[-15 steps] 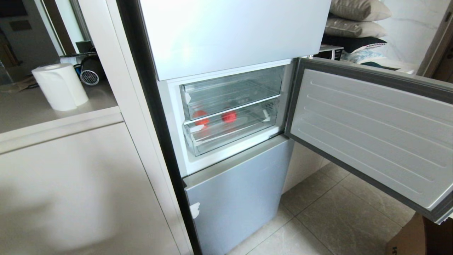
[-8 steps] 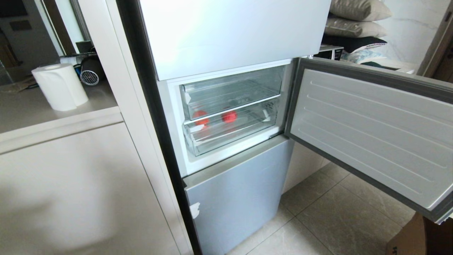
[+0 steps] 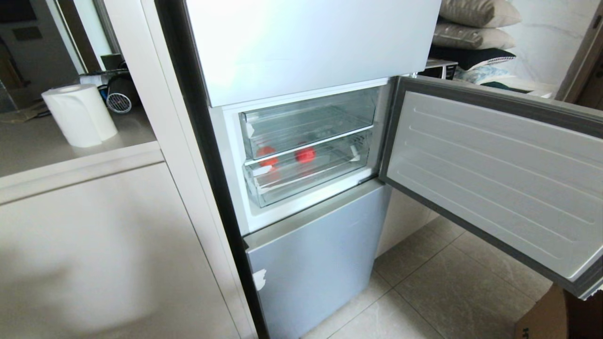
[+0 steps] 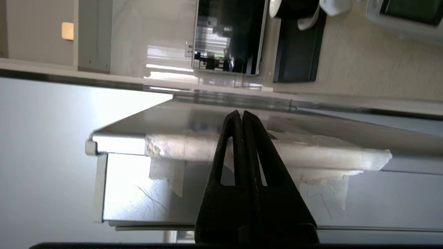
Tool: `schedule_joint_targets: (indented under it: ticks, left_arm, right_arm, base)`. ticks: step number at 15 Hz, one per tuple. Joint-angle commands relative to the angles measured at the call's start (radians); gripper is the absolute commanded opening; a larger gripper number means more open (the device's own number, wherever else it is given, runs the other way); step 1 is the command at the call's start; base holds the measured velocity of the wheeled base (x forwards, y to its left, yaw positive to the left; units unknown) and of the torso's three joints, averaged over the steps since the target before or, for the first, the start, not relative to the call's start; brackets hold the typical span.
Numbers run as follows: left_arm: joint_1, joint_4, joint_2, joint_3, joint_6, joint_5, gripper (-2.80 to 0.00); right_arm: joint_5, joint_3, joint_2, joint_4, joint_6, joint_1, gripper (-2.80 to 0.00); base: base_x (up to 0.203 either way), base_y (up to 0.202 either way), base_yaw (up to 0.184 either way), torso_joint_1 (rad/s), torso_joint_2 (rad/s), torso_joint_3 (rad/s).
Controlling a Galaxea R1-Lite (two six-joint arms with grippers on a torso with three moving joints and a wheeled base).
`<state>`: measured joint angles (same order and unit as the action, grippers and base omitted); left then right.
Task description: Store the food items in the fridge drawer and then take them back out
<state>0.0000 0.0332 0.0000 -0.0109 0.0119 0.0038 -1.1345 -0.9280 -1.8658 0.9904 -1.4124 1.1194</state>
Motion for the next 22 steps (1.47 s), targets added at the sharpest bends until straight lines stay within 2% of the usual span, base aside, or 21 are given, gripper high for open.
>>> schedule_joint_targets:
  ticks: [1,4,7,10,11,13,15,18,20,22]
  left_arm:
    - [0.0,0.001,0.002,0.0,0.0,0.001,-2.8]
    - [0.0,0.001,0.002,0.0,0.0,0.001,-2.8]
    - [0.0,0.001,0.002,0.0,0.0,0.001,-2.8]
    - [0.0,0.001,0.002,0.0,0.0,0.001,-2.8]
    - [0.0,0.001,0.002,0.0,0.0,0.001,-2.8]
    - [0.0,0.001,0.002,0.0,0.0,0.0,-2.8]
    - [0.0,0.001,0.002,0.0,0.0,0.001,-2.8]
    - [0.0,0.001,0.0,0.0,0.0,0.001,-2.8]
    - [0.0,0.001,0.0,0.0,0.0,0.001,-2.8]
    - [0.0,0.001,0.002,0.0,0.0,0.001,-2.8]
  right_arm:
    - [-0.036,0.079,0.08,0.01,-0.009,0.0,-2.8]
    - [-0.093,0.154,0.138,0.013,-0.01,0.003,-2.8]
    - [-0.096,0.152,0.172,0.034,-0.02,0.007,-2.8]
    - [-0.096,0.089,0.176,0.118,-0.147,0.012,-2.8]
    - [-0.094,0.074,0.171,0.137,-0.164,0.012,-2.8]
    - [-0.091,0.054,0.156,0.139,-0.159,0.003,-2.8]
    - [-0.066,0.039,0.128,0.139,-0.13,-0.049,-2.8]
    - [0.116,0.025,0.099,0.098,-0.079,-0.161,-2.8]
    - [0.317,0.037,0.097,-0.065,0.078,-0.261,-2.8]
    - [0.544,0.052,0.103,-0.22,0.286,-0.389,-2.8]
  base:
    - [0.0,0.0,0.0,0.0,0.0,0.0]
    - [0.0,0.0,0.0,0.0,0.0,0.0]
    - [0.0,0.0,0.0,0.0,0.0,0.0]
    - [0.0,0.0,0.0,0.0,0.0,0.0]
    - [0.0,0.0,0.0,0.0,0.0,0.0]
    - [0.0,0.0,0.0,0.0,0.0,0.0]
    - [0.0,0.0,0.0,0.0,0.0,0.0]
    - [0.0,0.0,0.0,0.0,0.0,0.0]
    - [0.0,0.0,0.0,0.0,0.0,0.0]
    - [0.0,0.0,0.0,0.0,0.0,0.0]
